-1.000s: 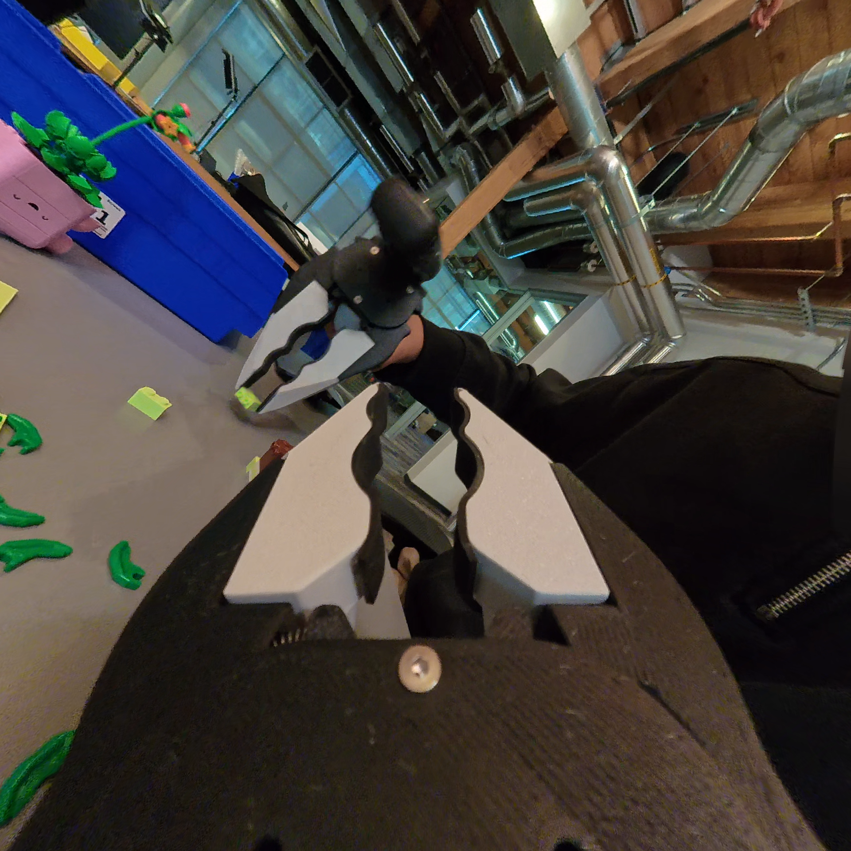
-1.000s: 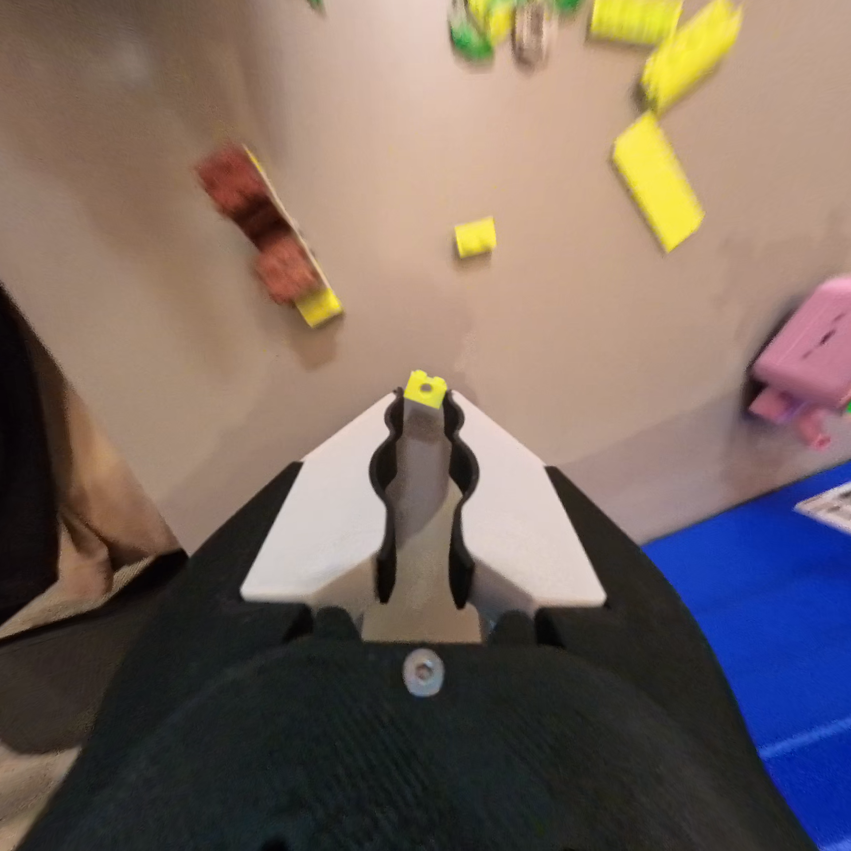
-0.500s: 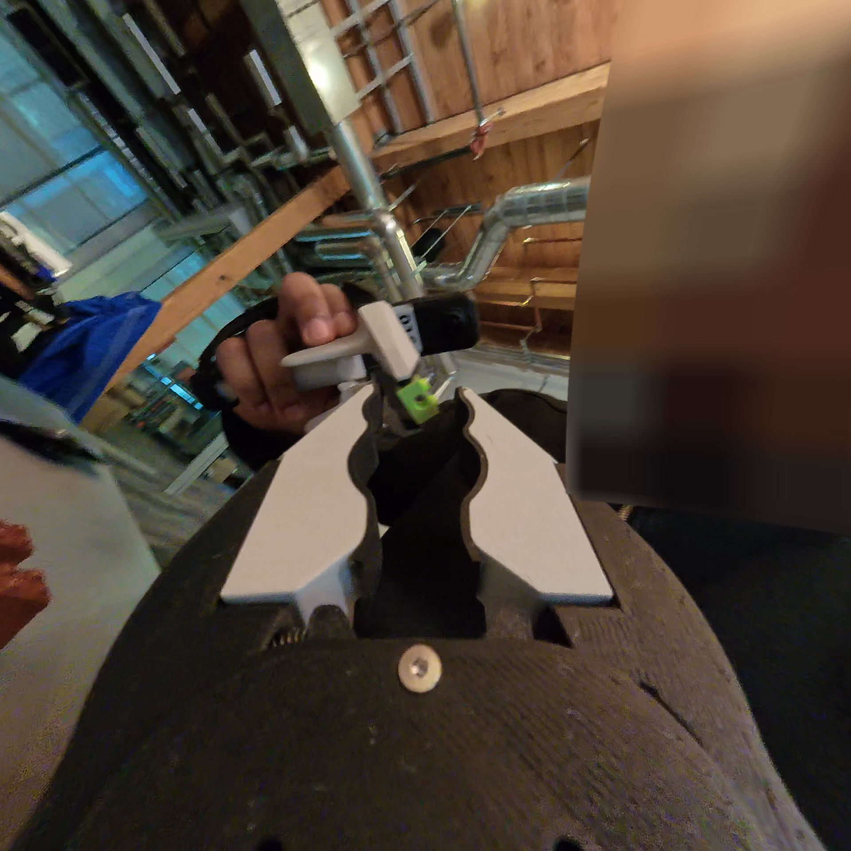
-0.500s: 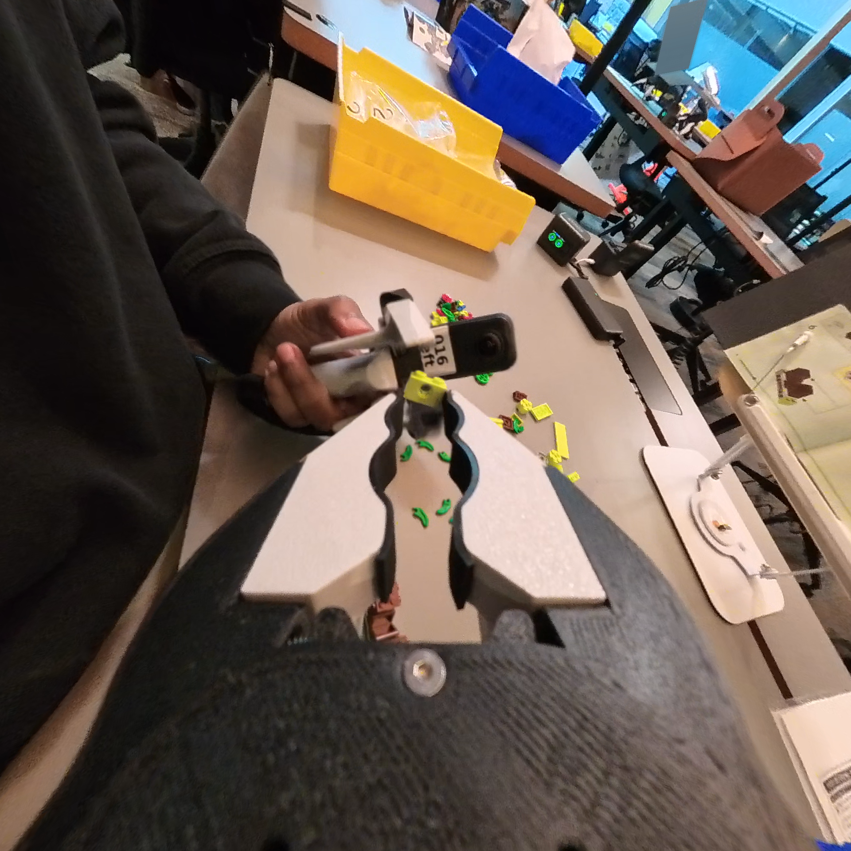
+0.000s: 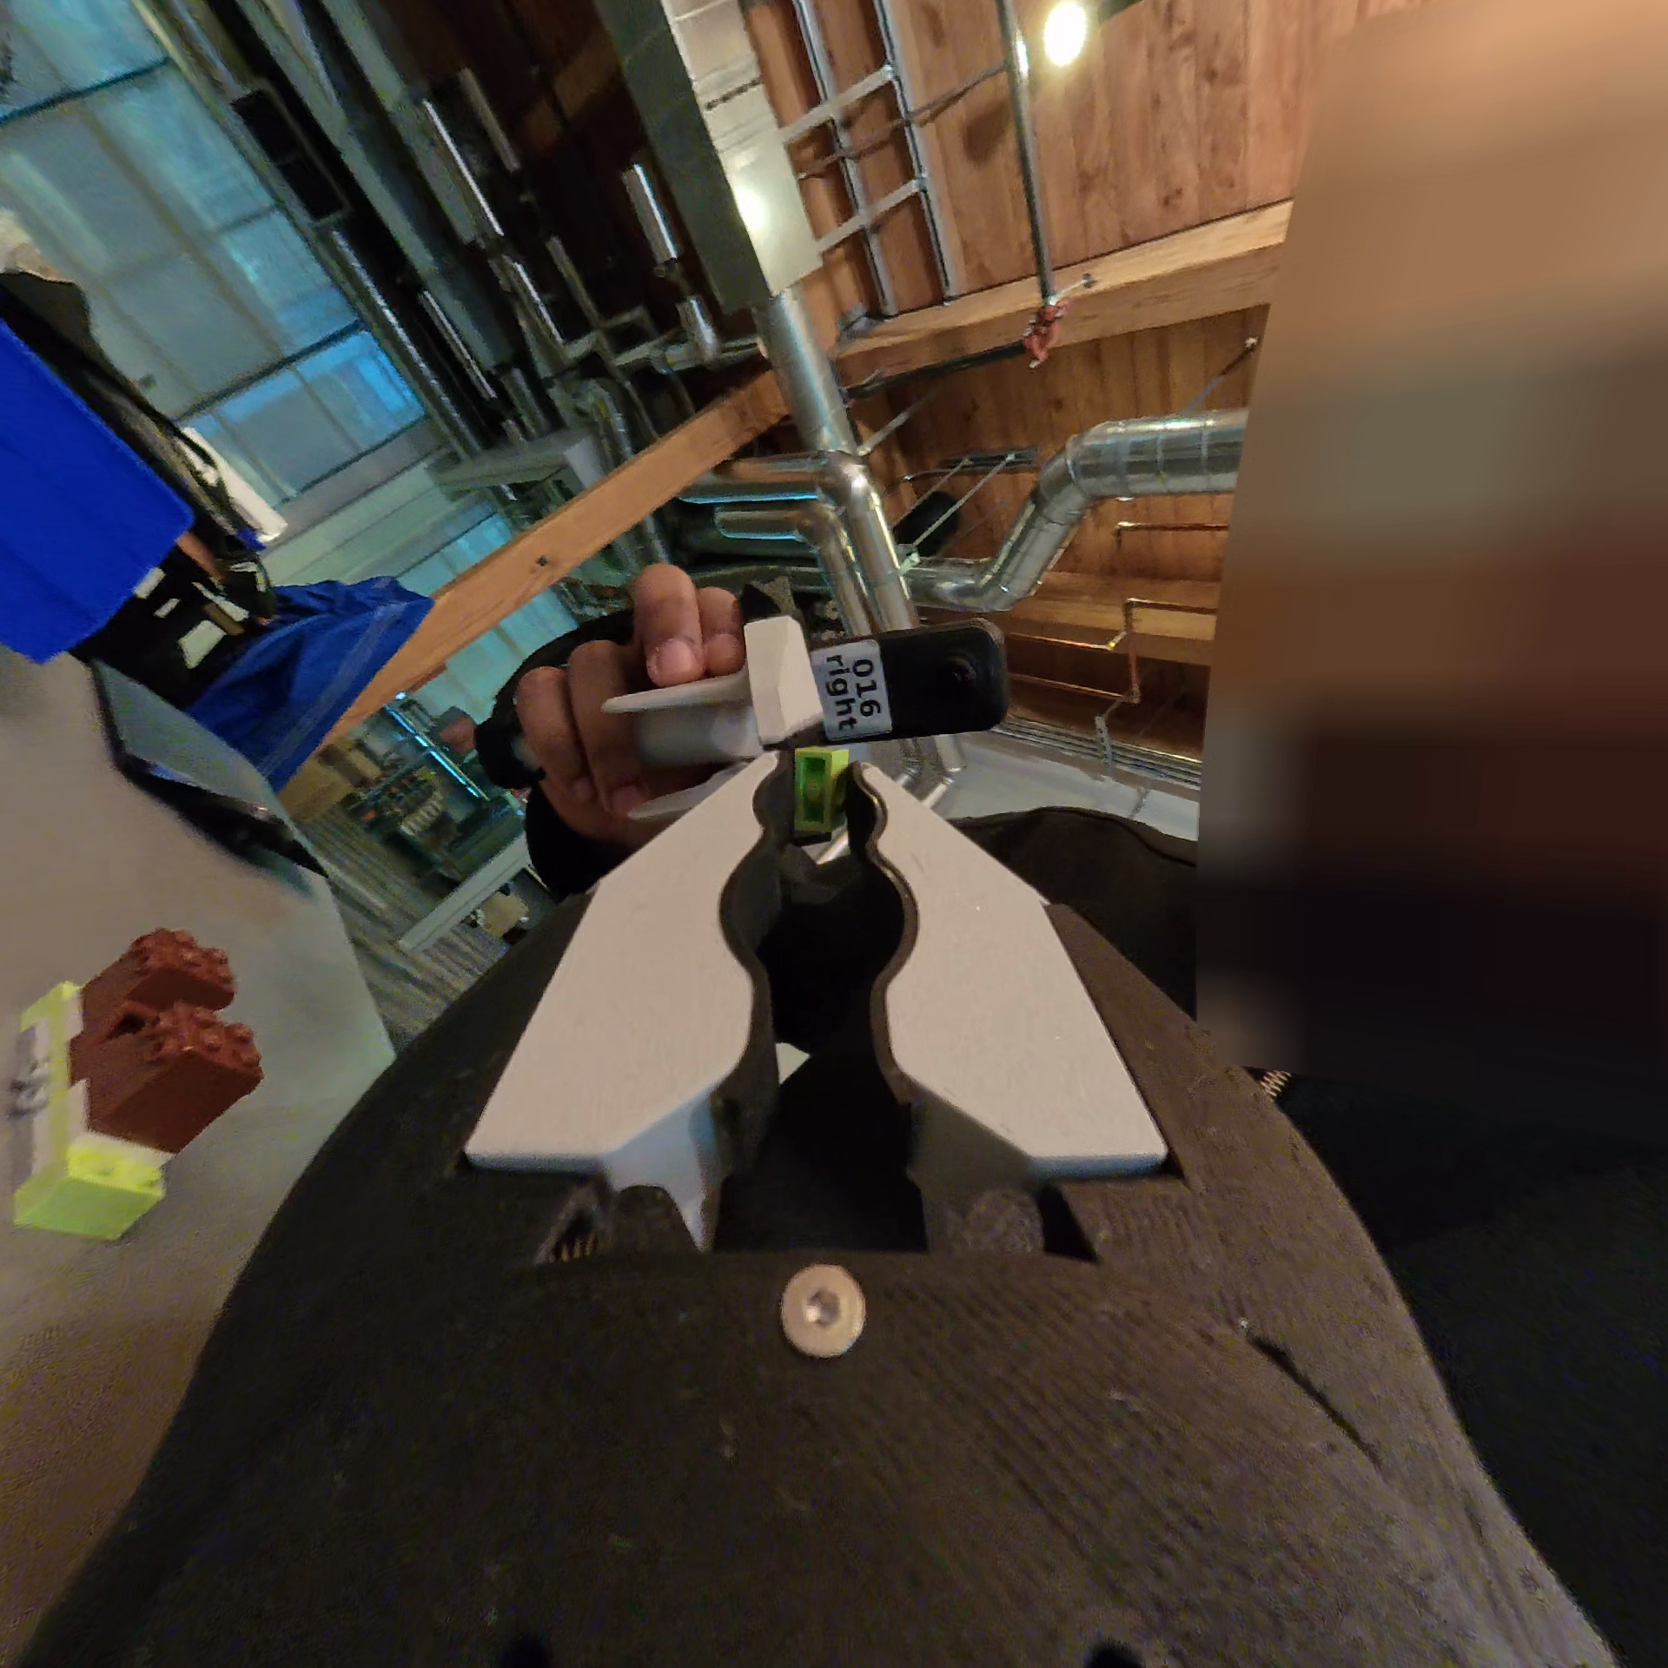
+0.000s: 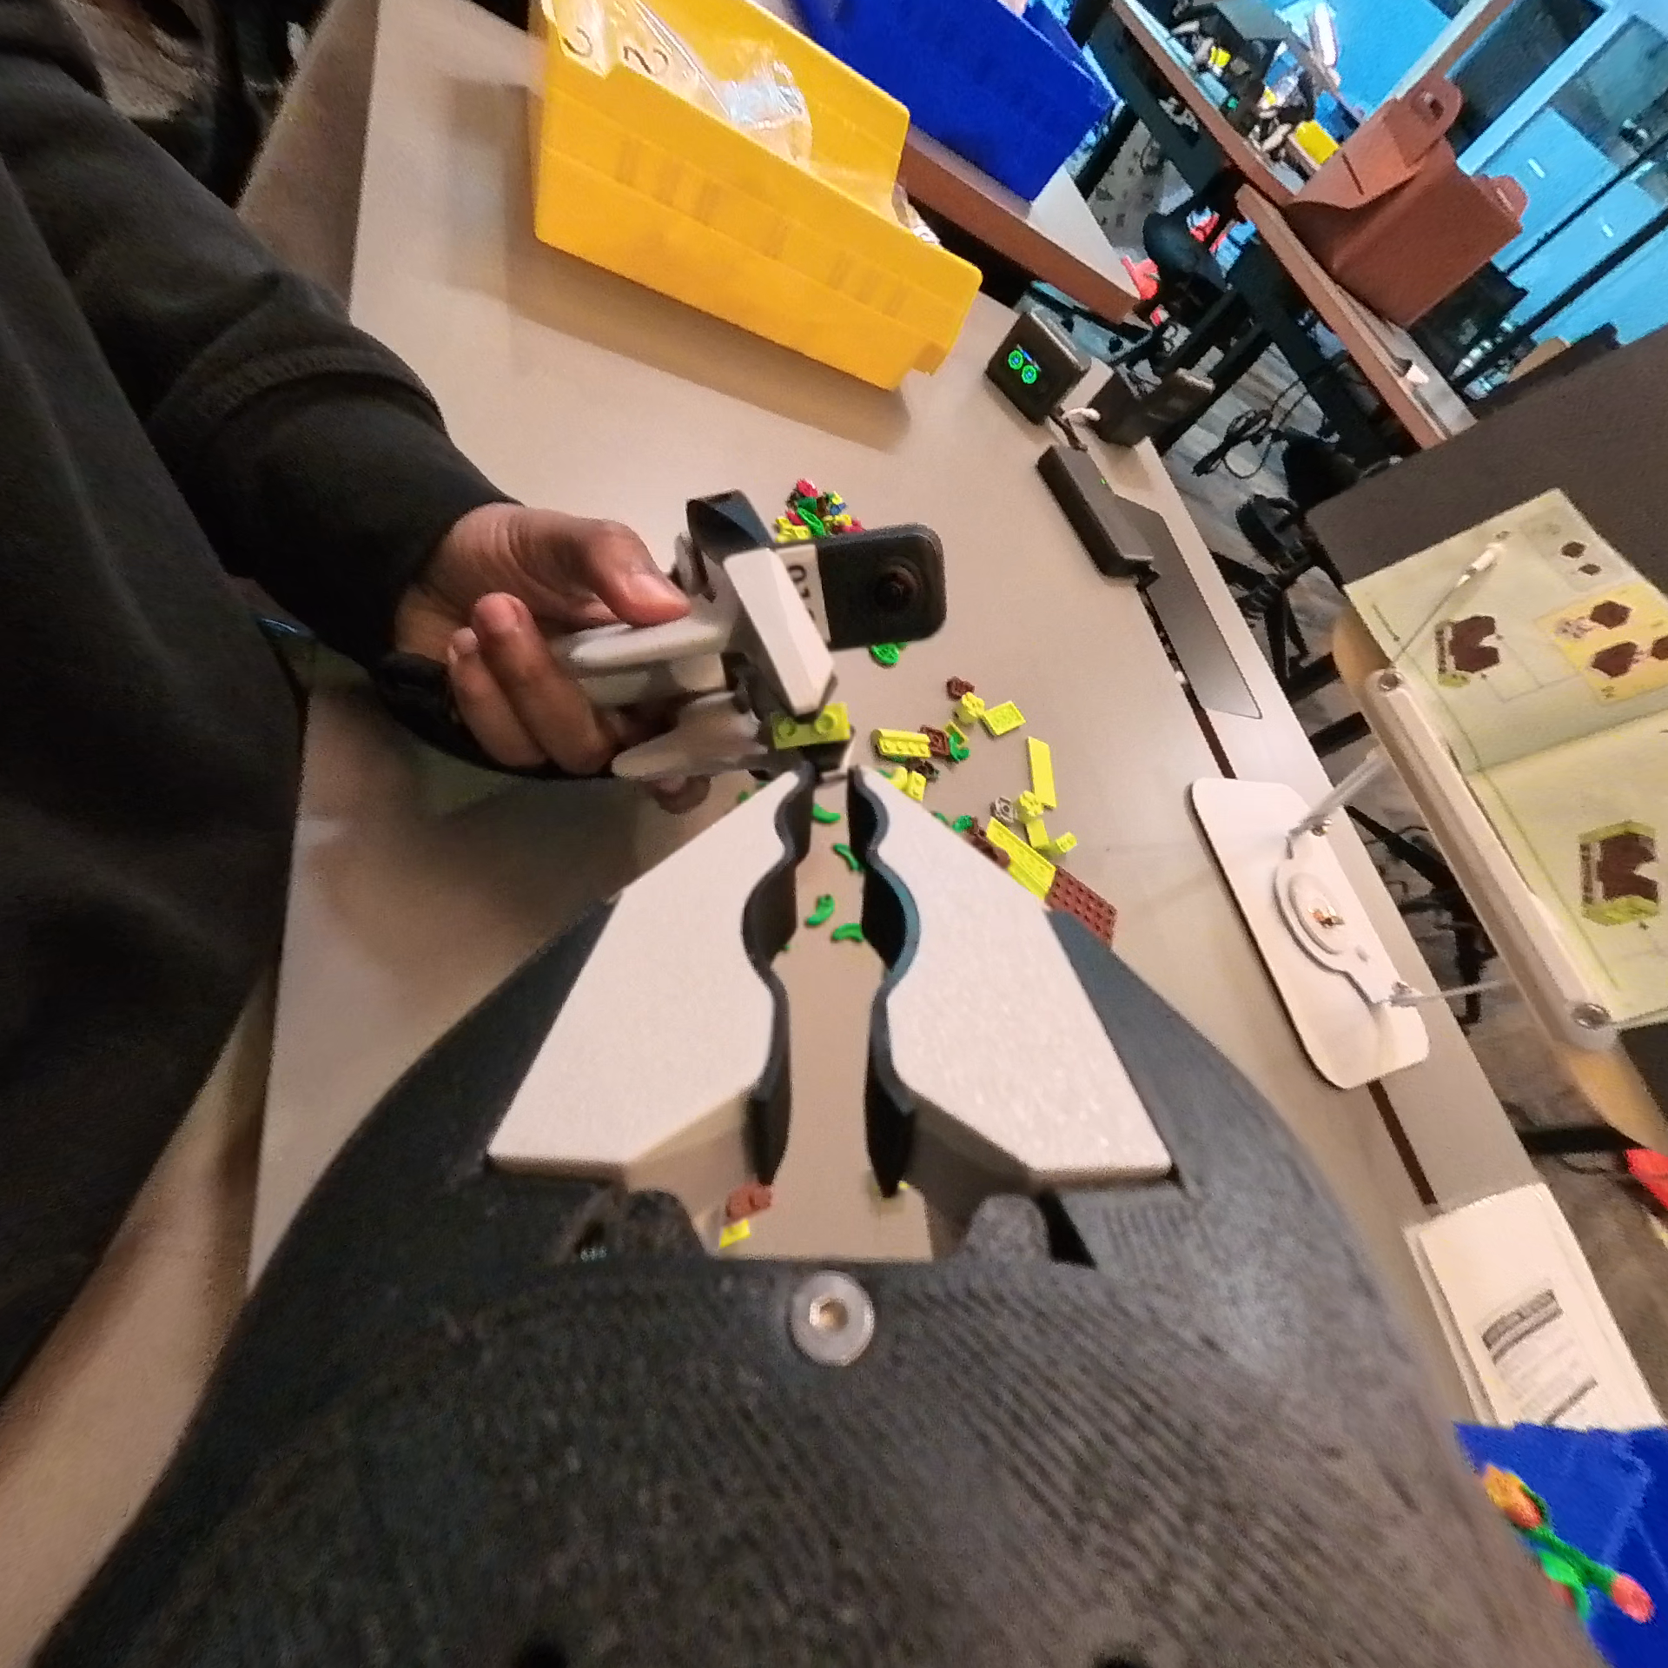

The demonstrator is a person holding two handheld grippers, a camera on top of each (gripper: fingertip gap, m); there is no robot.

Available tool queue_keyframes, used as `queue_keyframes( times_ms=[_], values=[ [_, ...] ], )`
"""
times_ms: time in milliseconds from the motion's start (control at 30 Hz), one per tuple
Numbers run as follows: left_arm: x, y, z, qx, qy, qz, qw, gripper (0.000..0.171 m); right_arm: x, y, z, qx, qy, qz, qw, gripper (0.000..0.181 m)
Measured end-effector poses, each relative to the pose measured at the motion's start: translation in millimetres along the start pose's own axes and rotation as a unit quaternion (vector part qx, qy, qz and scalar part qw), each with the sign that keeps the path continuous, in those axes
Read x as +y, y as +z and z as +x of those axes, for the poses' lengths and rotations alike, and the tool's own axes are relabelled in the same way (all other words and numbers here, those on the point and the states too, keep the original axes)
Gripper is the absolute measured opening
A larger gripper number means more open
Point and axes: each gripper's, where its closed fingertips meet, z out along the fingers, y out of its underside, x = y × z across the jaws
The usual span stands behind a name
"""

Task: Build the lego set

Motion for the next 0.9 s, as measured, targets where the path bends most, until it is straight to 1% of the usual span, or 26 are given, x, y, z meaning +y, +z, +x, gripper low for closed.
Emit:
queue_keyframes(
  times_ms=[133, 267, 367, 467, 633, 667, 700, 733, 767, 800, 833, 900],
  values=[
    [-10, -8, -7, -0.02, -0.003, 0.028, 0.999, 0.008, 3, -2, 5, 0.015, -0.034, -0.013, 0.999, 0.021],
    [-8, -7, -14, -0.045, 0.002, 0.025, 0.999, 0.008, 7, 3, 0, 0.006, -0.089, -0.051, 0.995, 0.033],
    [-5, -4, -12, -0.04, 0.0, 0.02, 0.999, 0.008, 7, 8, -4, -0.002, -0.103, -0.061, 0.993, 0.03],
    [-3, -2, -12, -0.037, -0.002, 0.016, 0.999, 0.008, 6, 10, -4, 0.002, -0.106, -0.059, 0.993, 0.014],
    [-2, -1, -10, -0.036, 0.006, 0.012, 0.999, 0.008, 5, 9, -3, -0.006, -0.097, -0.067, 0.993, 0.014],
    [-5, -3, -10, -0.04, 0.012, 0.019, 0.999, 0.015, 6, 8, 0, -0.002, -0.095, -0.072, 0.993, 0.014],
    [-9, -6, -12, -0.05, 0.02, 0.031, 0.998, 0.025, 9, 6, 5, 0.006, -0.093, -0.082, 0.992, 0.014],
    [-15, -10, -14, -0.067, 0.035, 0.044, 0.996, 0.031, 14, 5, 14, 0.016, -0.09, -0.097, 0.991, 0.014],
    [-21, -16, -17, -0.095, 0.055, 0.057, 0.992, 0.034, 24, 3, 24, 0.026, -0.084, -0.119, 0.989, 0.014],
    [-28, -23, -22, -0.129, 0.081, 0.068, 0.986, 0.033, 38, 2, 34, 0.03, -0.071, -0.149, 0.986, 0.014],
    [-33, -29, -24, -0.157, 0.109, 0.077, 0.979, 0.033, 59, 1, 43, 0.025, -0.049, -0.188, 0.981, 0.014],
    [-39, -35, -25, -0.2, 0.151, 0.07, 0.966, 0.029, 102, -1, 54, -0.004, 0.006, -0.255, 0.967, 0.014]
  ],
)
